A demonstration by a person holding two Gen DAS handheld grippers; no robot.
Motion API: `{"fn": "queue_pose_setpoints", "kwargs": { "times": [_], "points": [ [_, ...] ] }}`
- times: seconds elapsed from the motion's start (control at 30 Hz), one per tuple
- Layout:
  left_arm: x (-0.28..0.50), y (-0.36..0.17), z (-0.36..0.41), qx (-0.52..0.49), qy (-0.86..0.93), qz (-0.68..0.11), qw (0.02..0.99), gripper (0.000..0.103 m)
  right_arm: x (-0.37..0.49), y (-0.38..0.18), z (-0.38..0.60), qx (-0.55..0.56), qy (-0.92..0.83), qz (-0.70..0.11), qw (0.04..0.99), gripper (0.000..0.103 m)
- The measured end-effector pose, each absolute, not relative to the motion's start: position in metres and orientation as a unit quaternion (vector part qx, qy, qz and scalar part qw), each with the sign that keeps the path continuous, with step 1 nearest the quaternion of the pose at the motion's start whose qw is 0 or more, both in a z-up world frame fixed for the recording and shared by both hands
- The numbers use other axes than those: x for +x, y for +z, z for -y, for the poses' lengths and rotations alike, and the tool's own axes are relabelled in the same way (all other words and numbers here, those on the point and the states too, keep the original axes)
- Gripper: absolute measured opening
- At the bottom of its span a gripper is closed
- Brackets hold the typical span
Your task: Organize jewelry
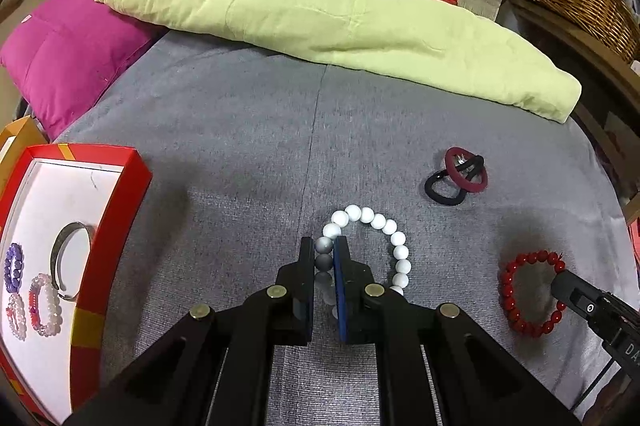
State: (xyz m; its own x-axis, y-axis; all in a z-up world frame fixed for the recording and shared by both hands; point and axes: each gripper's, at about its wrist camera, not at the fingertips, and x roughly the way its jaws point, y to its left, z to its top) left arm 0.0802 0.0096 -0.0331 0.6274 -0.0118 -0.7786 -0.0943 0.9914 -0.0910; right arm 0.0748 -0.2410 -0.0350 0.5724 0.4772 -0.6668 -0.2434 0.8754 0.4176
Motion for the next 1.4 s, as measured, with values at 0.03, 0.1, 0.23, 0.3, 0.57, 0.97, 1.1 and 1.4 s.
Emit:
{"fn": "queue_pose_setpoints", "kwargs": {
  "times": [0.03,0.1,0.23,0.3,0.57,0.97,1.1,1.4],
  "points": [
    [0.080,-0.032,-0.009,-0.062,0.022,-0.430,0.901,0.010,0.075,-0.035,0.241,0.141,0.206,-0.414,0.876,0.010],
    [0.079,-0.031,-0.009,-0.061,0.022,-0.427,0.902,0.010,0.075,-0.035,0.241,0.142,0.206,-0.413,0.876,0.010],
    [0.079,-0.029,-0.008,-0.062,0.020,-0.424,0.903,0.010,0.075,-0.035,0.241,0.141,0.207,-0.412,0.876,0.010],
    [0.078,-0.029,-0.008,-0.063,0.020,-0.423,0.904,0.010,0.075,-0.035,0.241,0.141,0.208,-0.413,0.876,0.010],
    [0.077,-0.027,-0.010,-0.067,0.020,-0.417,0.906,0.010,0.074,-0.034,0.240,0.140,0.206,-0.410,0.878,0.010],
    [0.075,-0.022,-0.013,-0.070,0.023,-0.407,0.911,0.010,0.073,-0.034,0.239,0.128,0.202,-0.405,0.882,0.010],
    [0.076,-0.022,-0.014,-0.072,0.024,-0.407,0.910,0.010,0.073,-0.034,0.238,0.128,0.203,-0.406,0.882,0.010],
    [0.074,-0.022,-0.012,-0.073,0.028,-0.404,0.912,0.010,0.074,-0.035,0.237,0.127,0.205,-0.408,0.881,0.010]
  ]
}}
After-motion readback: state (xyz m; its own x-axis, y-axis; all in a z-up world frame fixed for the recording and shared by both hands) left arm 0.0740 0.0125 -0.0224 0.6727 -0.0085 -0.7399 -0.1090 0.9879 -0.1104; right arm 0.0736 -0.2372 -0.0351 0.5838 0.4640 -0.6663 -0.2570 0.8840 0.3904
